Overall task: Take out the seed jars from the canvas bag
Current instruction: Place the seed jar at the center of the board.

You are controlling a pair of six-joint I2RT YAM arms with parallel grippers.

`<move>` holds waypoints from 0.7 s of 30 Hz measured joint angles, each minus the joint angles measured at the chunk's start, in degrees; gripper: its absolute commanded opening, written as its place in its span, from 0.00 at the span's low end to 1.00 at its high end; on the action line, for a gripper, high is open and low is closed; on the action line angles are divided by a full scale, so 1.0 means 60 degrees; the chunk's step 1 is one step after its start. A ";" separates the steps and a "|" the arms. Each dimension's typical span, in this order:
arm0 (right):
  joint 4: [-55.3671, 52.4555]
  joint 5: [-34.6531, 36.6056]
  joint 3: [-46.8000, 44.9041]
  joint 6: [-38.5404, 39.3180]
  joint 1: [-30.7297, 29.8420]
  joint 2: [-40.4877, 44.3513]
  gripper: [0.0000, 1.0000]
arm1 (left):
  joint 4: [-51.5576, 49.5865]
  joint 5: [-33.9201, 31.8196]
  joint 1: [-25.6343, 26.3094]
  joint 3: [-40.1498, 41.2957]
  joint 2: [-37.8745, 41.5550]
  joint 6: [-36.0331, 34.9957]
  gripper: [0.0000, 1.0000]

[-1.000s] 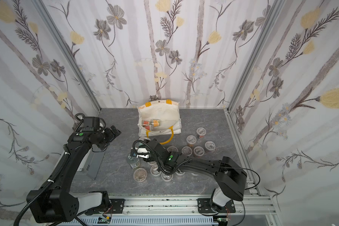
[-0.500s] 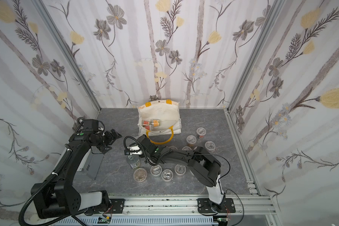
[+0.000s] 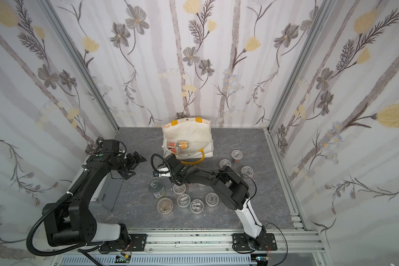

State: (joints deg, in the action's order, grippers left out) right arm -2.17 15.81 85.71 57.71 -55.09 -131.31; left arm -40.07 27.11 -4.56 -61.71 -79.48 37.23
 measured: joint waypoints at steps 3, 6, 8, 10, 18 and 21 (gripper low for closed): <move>-0.0011 0.0168 0.0277 0.0000 0.0026 -0.0233 0.61 | 0.0087 0.0018 0.0000 0.0062 -0.0022 0.0047 0.96; 0.0102 0.0375 0.0452 0.0004 0.0055 -0.0528 0.62 | 0.0135 0.0022 0.0000 0.0146 -0.0022 0.0058 0.95; 0.0200 0.0546 0.0484 0.0004 0.0051 -0.0645 0.64 | 0.0135 0.0022 0.0000 0.0189 -0.0018 0.0066 0.95; 0.0291 0.0637 0.0499 0.0007 0.0058 -0.0696 0.65 | 0.0138 0.0022 0.0000 0.0215 -0.0011 0.0076 0.95; 0.0510 0.0878 0.0204 0.0040 0.0073 -0.0630 0.72 | 0.0171 0.0029 0.0000 0.0328 0.0066 0.0117 0.95; 0.0339 0.0823 0.0062 0.0073 0.0051 -0.0412 0.74 | 0.0204 0.0062 0.0000 0.0342 0.0080 0.0131 0.95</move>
State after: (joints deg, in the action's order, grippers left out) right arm -0.14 20.75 86.08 58.15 -54.78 -133.78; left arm -38.85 27.49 -4.56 -59.66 -79.00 38.02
